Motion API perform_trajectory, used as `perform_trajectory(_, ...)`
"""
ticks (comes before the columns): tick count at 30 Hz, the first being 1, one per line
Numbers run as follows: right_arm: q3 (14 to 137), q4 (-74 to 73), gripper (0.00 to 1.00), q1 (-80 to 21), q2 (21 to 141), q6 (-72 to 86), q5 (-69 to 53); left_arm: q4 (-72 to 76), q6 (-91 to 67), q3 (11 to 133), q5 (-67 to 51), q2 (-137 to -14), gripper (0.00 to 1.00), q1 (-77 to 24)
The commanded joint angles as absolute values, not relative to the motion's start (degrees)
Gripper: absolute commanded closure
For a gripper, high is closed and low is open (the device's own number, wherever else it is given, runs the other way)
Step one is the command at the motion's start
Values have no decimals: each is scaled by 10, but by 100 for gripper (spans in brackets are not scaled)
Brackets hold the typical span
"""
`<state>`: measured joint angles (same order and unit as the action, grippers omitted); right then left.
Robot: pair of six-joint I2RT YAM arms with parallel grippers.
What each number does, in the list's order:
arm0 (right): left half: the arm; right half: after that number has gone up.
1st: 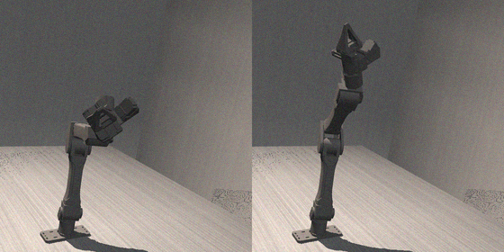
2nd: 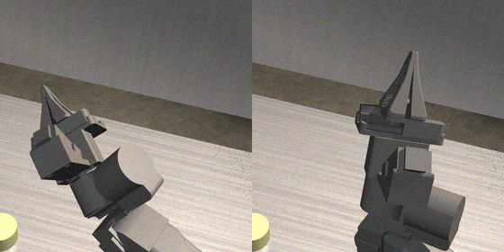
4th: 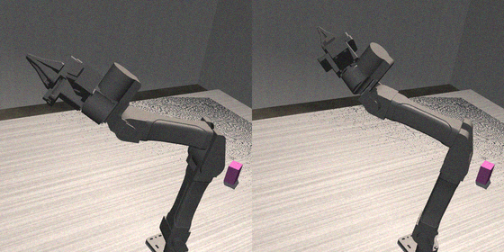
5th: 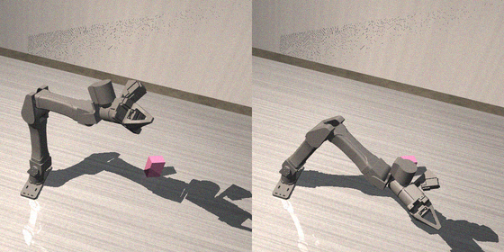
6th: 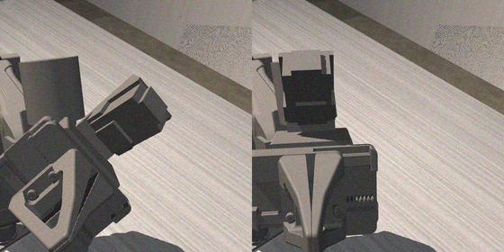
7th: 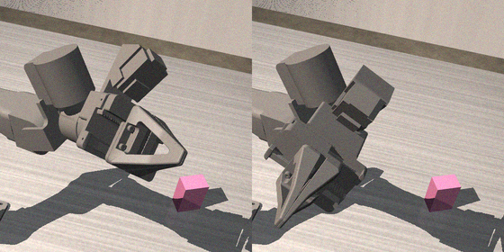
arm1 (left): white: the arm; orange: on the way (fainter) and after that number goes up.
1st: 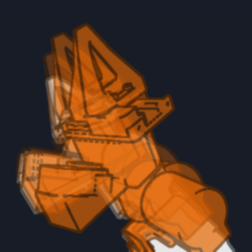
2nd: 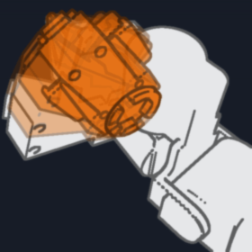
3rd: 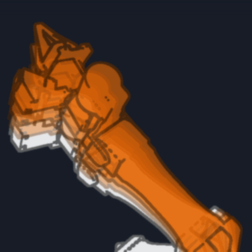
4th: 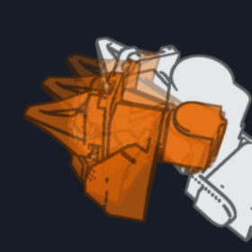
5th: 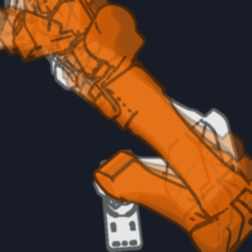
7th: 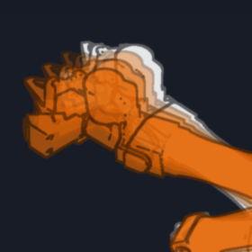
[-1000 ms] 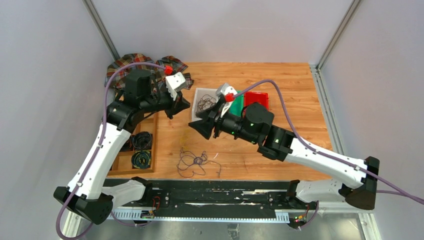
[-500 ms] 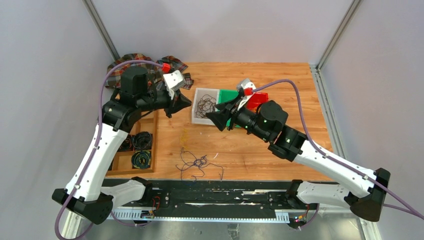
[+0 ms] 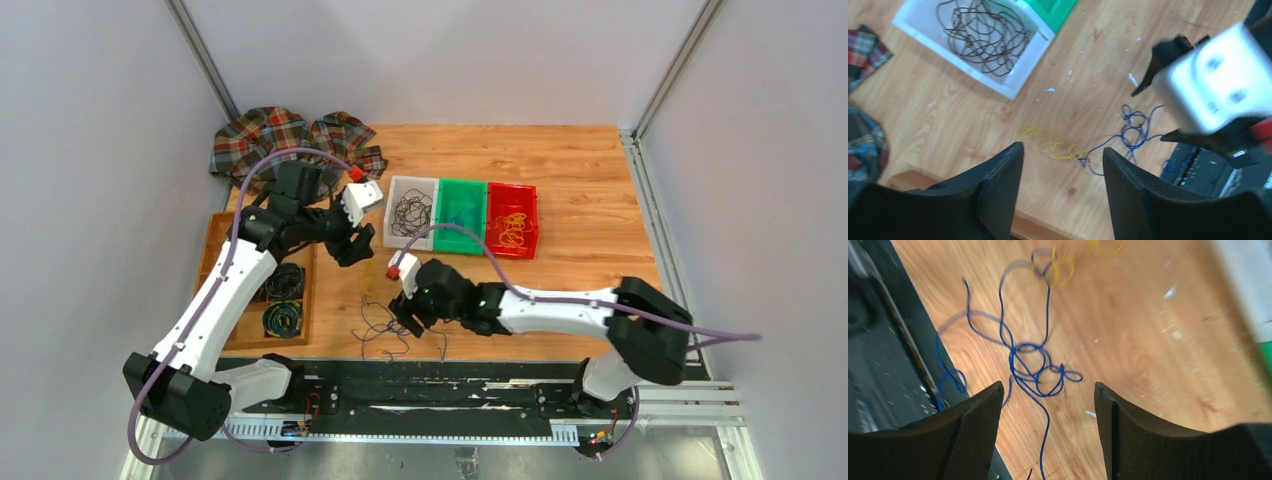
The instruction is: Untangle the cables
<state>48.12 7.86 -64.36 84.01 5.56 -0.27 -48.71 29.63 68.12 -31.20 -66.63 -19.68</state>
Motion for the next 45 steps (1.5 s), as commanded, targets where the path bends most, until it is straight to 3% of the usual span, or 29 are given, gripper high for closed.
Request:
perform_trajectory(1, 522, 32, 33, -662, 918, 5, 34, -485, 321, 690, -294, -646, 32, -179)
perform_trajectory(5, 535, 43, 35, -667, 975, -4, 50, -491, 325, 689, -293, -638, 31, -173)
perform_trajectory(9, 543, 44, 46, -667, 1006, -1, 94, -493, 323, 687, -290, -638, 31, -168)
perform_trajectory(10, 542, 49, 53, -667, 1007, -4, 99, -493, 323, 687, -289, -639, 31, -166)
perform_trajectory(13, 538, 53, 86, -664, 1001, -7, 131, -494, 329, 687, -293, -646, 33, -159)
perform_trajectory(15, 529, 54, 98, -653, 980, 1, 143, -498, 343, 679, -297, -652, 38, -158)
perform_trajectory(16, 523, 55, 99, -643, 966, 8, 144, -501, 358, 672, -298, -655, 39, -158)
perform_trajectory(29, 432, 57, 99, -604, 830, 30, 184, -437, 281, 636, -185, -843, 45, -158)
perform_trajectory(36, 395, 80, 71, -605, 768, 59, 220, -431, 217, 627, -206, -934, 41, -158)
perform_trajectory(39, 385, 86, 61, -605, 729, 65, 248, -431, 206, 626, -228, -973, 53, -161)
perform_trajectory(43, 387, 87, 52, -603, 668, 54, 291, -438, 203, 629, -243, -1002, 85, -168)
perform_trajectory(45, 394, 87, 50, -599, 644, 46, 294, -460, 211, 650, -262, -995, 96, -168)
